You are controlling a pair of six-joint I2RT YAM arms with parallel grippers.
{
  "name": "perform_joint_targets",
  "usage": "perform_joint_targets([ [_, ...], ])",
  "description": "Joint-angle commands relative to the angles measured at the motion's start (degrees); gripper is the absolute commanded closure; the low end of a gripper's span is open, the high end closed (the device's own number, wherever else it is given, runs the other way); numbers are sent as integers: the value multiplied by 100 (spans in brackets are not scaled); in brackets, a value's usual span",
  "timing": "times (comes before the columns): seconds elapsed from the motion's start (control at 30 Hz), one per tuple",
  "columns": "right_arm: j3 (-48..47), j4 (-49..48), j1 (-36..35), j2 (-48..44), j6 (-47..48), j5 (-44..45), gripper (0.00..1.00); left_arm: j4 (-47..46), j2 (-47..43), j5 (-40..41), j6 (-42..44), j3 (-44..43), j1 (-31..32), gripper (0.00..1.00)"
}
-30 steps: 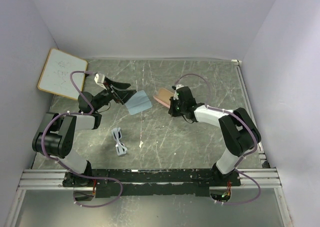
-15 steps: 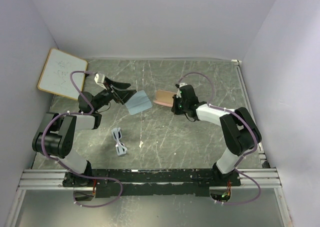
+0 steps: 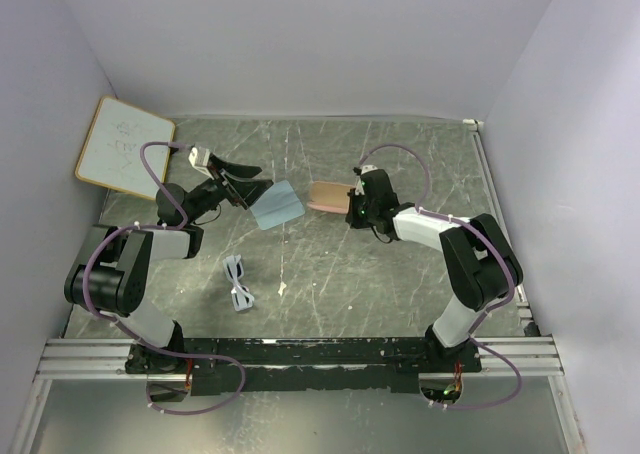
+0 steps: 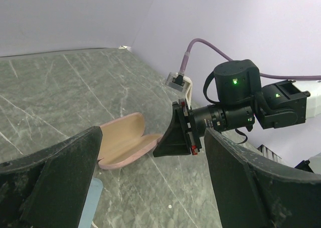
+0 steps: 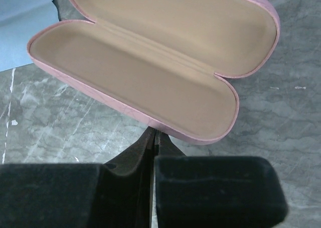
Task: Organize the sunglasses
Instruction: Adjust the sunglasses case at the center of the board.
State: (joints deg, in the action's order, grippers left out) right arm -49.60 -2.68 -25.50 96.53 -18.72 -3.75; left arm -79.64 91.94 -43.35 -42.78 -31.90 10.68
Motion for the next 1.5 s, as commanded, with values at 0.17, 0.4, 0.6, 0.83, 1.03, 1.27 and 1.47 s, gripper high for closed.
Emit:
perform_joint_targets([
  [0.17,-124,-57,88,7,83,104,100,-89,16,-21,139,-71,40,5],
  [0.4,-152,-30,88,25,133,87,100,-35,17,0,167,-75,40,5],
  [0.6,-9,-150,-10,-448,123,-265,88,385,-62,394,334,-70,40,4],
  [0.83,-188,-62,-322,-733,127,-280,64,1678,-336,1580,712,-170,81,2],
  [1.03,-474,-85,-623,-728,167,-214,40,3174,-704,3004,1145,-378,192,2],
  [1.27,-1459,181,-866,-75,344,-351,33,4997,-836,4496,1471,-970,520,0],
  [1.47,-2241,312,-909,664,672,-561,33,5325,-752,4679,1041,-912,534,3],
])
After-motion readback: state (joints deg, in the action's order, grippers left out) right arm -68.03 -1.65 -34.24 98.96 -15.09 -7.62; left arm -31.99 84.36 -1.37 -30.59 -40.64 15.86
